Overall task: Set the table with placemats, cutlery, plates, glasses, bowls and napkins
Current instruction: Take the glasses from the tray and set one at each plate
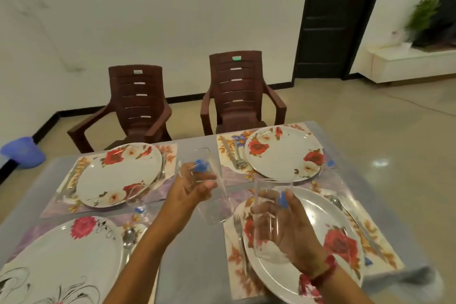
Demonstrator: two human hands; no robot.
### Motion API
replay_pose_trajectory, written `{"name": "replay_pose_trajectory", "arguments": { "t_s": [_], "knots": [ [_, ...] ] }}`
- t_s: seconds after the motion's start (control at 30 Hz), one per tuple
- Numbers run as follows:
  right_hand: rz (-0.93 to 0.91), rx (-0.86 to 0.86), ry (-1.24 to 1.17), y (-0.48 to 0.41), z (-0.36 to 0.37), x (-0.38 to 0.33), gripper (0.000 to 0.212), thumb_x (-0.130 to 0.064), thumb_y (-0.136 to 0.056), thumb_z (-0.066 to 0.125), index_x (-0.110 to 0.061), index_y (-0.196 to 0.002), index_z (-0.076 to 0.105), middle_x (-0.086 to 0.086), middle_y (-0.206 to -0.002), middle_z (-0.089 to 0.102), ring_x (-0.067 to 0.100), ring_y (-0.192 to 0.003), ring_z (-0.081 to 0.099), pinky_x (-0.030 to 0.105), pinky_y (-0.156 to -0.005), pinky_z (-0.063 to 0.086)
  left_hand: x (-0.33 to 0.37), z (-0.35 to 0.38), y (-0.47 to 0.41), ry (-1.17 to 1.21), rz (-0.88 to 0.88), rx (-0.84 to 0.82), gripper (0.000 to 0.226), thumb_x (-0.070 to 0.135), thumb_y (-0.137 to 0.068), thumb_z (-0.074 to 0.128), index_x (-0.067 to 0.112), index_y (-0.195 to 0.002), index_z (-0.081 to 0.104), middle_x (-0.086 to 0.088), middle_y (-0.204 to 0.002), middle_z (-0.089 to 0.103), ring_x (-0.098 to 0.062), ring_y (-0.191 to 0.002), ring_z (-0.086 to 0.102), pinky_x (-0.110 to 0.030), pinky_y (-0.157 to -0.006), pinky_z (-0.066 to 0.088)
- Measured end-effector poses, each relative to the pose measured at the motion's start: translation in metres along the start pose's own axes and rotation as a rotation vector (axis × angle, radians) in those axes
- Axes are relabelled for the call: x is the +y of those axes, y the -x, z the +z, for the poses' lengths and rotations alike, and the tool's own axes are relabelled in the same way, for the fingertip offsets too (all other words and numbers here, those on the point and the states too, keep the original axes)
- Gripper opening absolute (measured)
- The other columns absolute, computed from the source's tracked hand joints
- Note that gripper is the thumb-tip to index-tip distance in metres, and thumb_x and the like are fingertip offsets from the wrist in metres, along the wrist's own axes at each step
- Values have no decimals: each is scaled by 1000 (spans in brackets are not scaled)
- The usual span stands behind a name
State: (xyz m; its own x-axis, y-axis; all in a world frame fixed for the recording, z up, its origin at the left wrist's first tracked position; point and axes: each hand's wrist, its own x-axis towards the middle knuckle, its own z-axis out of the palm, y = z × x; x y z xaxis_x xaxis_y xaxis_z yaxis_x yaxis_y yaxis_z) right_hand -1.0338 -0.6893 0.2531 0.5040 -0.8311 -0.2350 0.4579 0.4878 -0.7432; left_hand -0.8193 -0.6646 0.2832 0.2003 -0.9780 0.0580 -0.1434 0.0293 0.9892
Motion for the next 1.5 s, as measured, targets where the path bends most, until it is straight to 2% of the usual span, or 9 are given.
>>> {"name": "replay_pose_trajectory", "arguments": {
  "t_s": [0.13,0.27,0.43,0.53,0.93,1.1,1.23,1.33,1.5],
  "knots": [
    [7,185,-41,-6,-20,-6,87,-64,-38,80,-19,-109,60,13,-86,63,27,-70,64,38,-58,53,-8,0,-8,-11,-50,70,97,81,-43,69,22,-118,51,4,-102,70,-14,-96,68,-21,-68,55],
    [-73,190,18,-3,-28,-8,88,-35,-47,87,-25,-125,48,9,-96,61,30,-87,62,41,-72,54,-19,-8,-17,-30,-67,80,92,82,-40,69,28,-112,54,9,-100,71,-13,-95,68,-23,-67,56],
    [-395,449,546,4,-37,-13,79,-28,-57,89,-41,-121,44,-8,-120,51,11,-103,61,28,-87,51,-24,-16,-28,-62,-64,43,112,88,-37,64,22,-125,49,3,-111,65,-19,-103,65,-34,-83,53],
    [-527,534,758,3,-53,-15,74,-44,-58,86,-43,-121,47,-20,-125,51,4,-115,52,28,-94,42,-30,-13,-29,-71,-69,50,103,89,-37,63,28,-118,48,5,-110,63,-16,-102,63,-33,-85,52],
    [-369,572,566,-147,-57,35,71,-1,-72,73,-33,-123,33,5,-124,40,24,-117,46,37,-98,45,-48,-31,-29,-128,-123,238,114,88,-36,62,27,-130,37,3,-122,57,-8,-102,58,-23,-82,47],
    [-317,547,640,-210,-47,56,65,-4,-71,73,-25,-119,35,7,-117,44,25,-104,51,33,-86,49,-47,-60,-31,-131,-92,390,102,91,-34,60,35,-118,40,23,-109,54,2,-94,59,-8,-70,44],
    [-327,575,692,-243,-43,77,62,-9,-71,76,-20,-118,38,7,-115,50,26,-103,53,30,-84,45,-52,-92,-38,-138,-106,407,90,84,-38,66,39,-112,41,12,-112,58,-4,-99,60,-14,-74,45],
    [-323,639,735,-264,-44,89,65,-12,-67,79,-21,-118,41,8,-117,52,27,-105,54,41,-90,50,-61,-119,-51,-131,-102,389,91,81,-42,68,35,-115,42,-2,-118,58,-12,-105,60,-18,-78,46],
    [-331,725,781,-282,-39,96,69,-18,-69,80,-20,-124,39,7,-121,49,25,-108,53,37,-88,52,-69,-155,-84,-142,-105,327,87,81,-42,66,42,-115,39,1,-123,56,-5,-102,58,-15,-74,46]
  ]
}}
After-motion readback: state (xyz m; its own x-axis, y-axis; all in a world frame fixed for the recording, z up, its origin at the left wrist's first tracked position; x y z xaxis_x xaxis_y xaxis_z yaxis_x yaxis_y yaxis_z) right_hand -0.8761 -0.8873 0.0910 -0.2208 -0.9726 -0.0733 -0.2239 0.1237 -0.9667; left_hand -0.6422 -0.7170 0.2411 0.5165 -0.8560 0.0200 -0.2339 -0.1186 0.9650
